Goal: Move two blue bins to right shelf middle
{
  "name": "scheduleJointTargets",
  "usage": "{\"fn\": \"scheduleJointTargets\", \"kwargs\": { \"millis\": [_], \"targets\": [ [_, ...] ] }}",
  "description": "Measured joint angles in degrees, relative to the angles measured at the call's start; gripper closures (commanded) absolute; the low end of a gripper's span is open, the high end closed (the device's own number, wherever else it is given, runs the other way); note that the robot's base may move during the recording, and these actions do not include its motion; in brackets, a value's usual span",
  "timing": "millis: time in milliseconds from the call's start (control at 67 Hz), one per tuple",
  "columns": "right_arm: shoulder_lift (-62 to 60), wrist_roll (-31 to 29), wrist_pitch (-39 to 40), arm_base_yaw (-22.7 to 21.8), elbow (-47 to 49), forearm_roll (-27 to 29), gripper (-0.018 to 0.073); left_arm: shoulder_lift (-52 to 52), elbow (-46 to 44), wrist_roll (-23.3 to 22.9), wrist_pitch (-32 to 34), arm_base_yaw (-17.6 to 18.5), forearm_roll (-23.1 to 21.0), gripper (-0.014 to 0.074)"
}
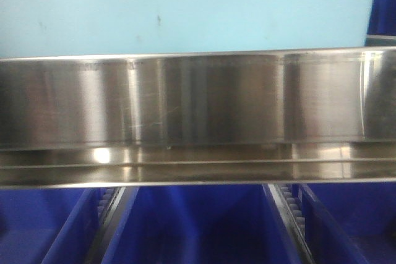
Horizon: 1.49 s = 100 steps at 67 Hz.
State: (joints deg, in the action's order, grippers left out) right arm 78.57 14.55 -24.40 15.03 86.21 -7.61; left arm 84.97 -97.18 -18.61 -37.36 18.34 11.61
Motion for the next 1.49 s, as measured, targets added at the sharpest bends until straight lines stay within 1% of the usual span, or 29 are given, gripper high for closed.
{"fn": "scheduleJointTargets", "kwargs": {
  "millis": [1493],
  "targets": [
    [0.00, 0.00, 0.00, 0.00, 0.00, 0.00, 0.0722, 0.00, 0.00, 0.00, 0.00, 0.00, 0.00, 0.0707]
  ]
}}
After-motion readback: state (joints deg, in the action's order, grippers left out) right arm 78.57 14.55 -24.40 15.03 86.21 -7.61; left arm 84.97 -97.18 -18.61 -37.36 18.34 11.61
